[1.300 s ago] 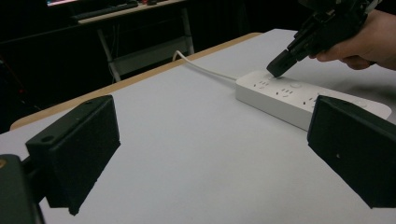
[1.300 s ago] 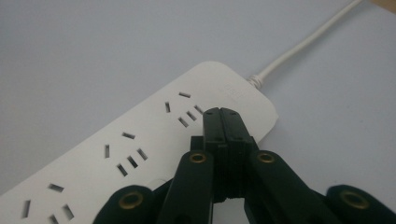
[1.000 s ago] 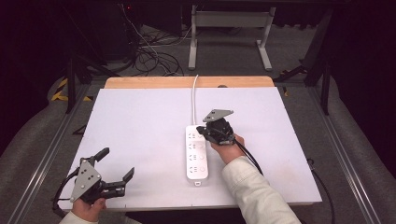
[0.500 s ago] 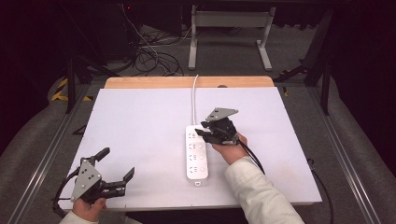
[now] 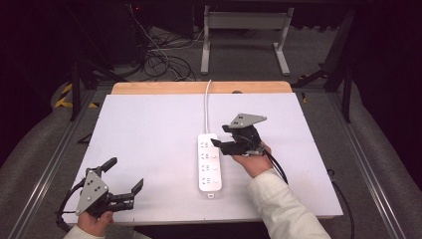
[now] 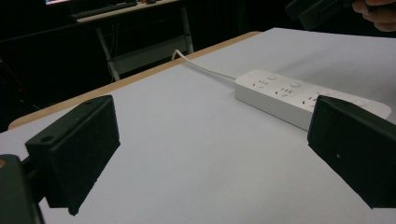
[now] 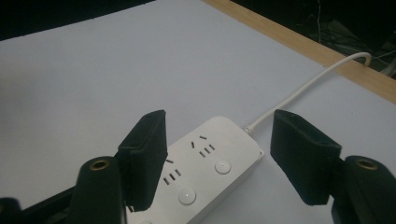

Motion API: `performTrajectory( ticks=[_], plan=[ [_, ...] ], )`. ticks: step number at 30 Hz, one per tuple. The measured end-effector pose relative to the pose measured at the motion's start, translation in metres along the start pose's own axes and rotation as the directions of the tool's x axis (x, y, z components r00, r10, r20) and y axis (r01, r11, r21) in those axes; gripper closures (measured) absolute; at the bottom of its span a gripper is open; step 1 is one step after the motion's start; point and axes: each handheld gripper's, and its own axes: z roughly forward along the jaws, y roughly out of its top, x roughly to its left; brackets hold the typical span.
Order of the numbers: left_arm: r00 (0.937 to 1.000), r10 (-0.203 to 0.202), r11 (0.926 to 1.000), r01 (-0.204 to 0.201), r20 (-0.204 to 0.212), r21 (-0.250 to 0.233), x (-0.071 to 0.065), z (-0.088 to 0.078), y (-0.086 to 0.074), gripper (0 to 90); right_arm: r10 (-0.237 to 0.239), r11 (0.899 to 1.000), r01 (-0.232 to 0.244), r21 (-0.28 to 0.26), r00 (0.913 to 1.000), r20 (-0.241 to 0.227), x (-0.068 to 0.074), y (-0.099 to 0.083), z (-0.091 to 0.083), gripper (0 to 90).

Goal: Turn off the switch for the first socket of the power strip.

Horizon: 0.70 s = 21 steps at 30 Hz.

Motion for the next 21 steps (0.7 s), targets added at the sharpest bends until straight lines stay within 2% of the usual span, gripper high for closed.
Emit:
performTrajectory(
  ticks=[5, 15, 21],
  plan=[
    [1.0000, 0.002, 1.0000, -0.002, -0.001, 0.002, 0.000, 0.000, 0.000, 2.5, -0.003, 1.000, 0.003, -0.022, 0.9999, -0.015, 0.001, 0.000, -0.013, 27.2],
    [1.0000, 0.002, 1.0000, -0.002, -0.003, 0.004, -0.001, 0.001, 0.000, 2.5, 0.006, 0.997, -0.009, -0.075, 0.9992, -0.041, 0.004, -0.007, -0.044, 19.8],
    [1.0000, 0.002, 1.0000, -0.002, -0.003, 0.004, -0.001, 0.001, 0.000, 2.5, 0.011, 0.994, -0.015, -0.109, 0.9992, -0.038, 0.005, -0.016, -0.060, 13.3]
  ],
)
